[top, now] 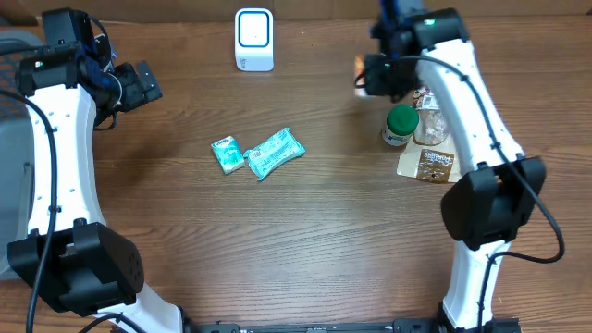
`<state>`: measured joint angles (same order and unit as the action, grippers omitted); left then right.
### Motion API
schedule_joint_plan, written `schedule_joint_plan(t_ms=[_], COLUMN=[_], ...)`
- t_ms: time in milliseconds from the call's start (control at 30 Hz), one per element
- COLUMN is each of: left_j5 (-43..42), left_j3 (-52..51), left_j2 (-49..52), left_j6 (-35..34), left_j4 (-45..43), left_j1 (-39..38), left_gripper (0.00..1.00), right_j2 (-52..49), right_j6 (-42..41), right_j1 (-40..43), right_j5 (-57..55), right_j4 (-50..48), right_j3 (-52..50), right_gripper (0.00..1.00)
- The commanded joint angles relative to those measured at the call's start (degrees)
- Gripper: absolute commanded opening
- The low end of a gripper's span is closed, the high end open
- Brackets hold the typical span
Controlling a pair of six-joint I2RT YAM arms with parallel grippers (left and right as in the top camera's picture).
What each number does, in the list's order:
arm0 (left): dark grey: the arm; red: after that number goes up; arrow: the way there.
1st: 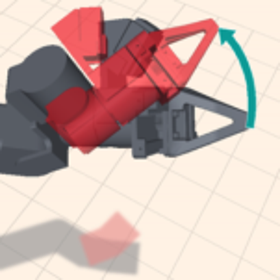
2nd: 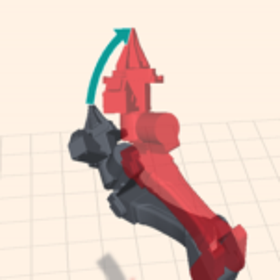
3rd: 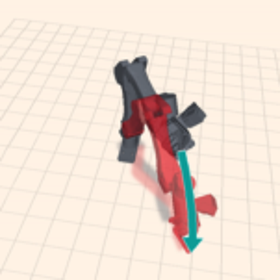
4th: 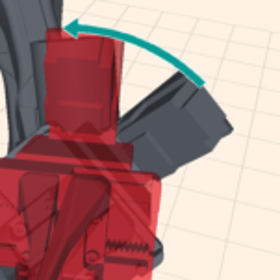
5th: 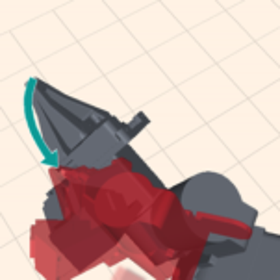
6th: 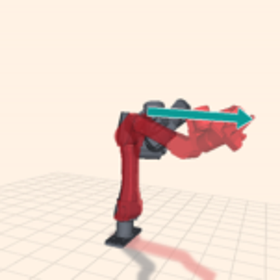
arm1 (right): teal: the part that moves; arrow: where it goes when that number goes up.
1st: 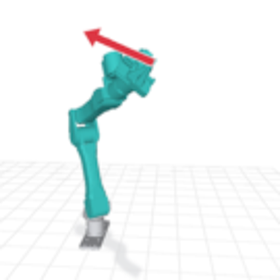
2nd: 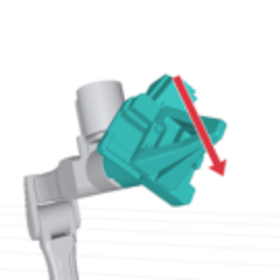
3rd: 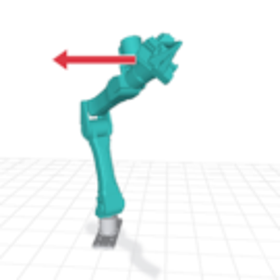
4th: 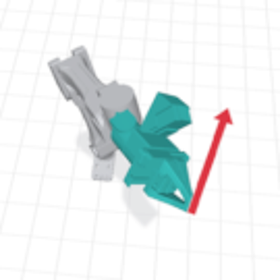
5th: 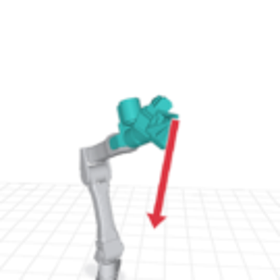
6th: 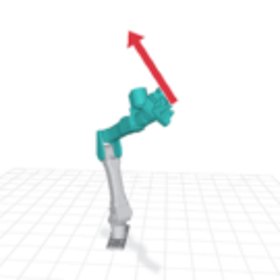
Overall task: Scan the item barcode
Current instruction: 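Place the orange package beside the jar at right, release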
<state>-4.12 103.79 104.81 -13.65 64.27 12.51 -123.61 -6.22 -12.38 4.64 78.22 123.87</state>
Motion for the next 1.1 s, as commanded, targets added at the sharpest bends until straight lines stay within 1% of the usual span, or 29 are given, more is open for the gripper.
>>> schedule_joint_plan(t_ms=[0,267,467,500,567,667,767,867,900,967,1067], left_j5=[-0.2,-0.2,-0.2,-0.2,-0.2,-0.2,-0.2,-0.2,-0.2,-0.2,-0.2], left_j3=[-0.2,-0.2,-0.2,-0.2,-0.2,-0.2,-0.2,-0.2,-0.2,-0.2,-0.2], left_j2=[-0.5,-0.5,-0.5,-0.5,-0.5,-0.5,-0.5,-0.5,-0.5,-0.5,-0.5], left_j6=[-1.2,-1.2,-1.2,-1.2,-1.2,-1.2,-1.2,-1.2,-1.2,-1.2,-1.2], left_j4=[0.0,0.0,0.0,0.0,0.0,0.0,0.0,0.0,0.0,0.0,0.0], left_j1=[0.2,0.2,0.2,0.2,0.2,0.2,0.2,0.2,0.2,0.2,0.2], left_gripper=[1.0,0.99,1.0,0.99,1.0,0.99,0.99,1.0,0.99,1.0,0.99], right_j2=[-0.2,-0.3,-0.3,-0.3,-0.3,-0.3,-0.3,-0.3,-0.2,-0.2,-0.3], right_j6=[-1.7,-0.8,-0.9,-0.9,-0.9,-0.8,-0.8,-0.8,-0.1,5.0,5.6], right_j1=[5.1,15.9,19.8,19.9,19.5,18.9,18.4,17.6,16.4,13.8,8.5], right_j5=[2.4,1.4,1.5,3.1,4.6,5.8,5.7,7.3,10.4,15.1,16.0], right_j4=[1.6,4.0,5.1,6.2,6.5,7.2,9.9,13.1,13.6,12.5,8.1], right_j3=[-1.7,-3.2,-8.3,-9.2,-9.1,-8.2,-5.9,-1.7,1.3,3.9,4.7], right_gripper=[0.04,0.04,0.04,0.06,0.25,0.44,0.51,0.51,0.51,0.52,0.59])
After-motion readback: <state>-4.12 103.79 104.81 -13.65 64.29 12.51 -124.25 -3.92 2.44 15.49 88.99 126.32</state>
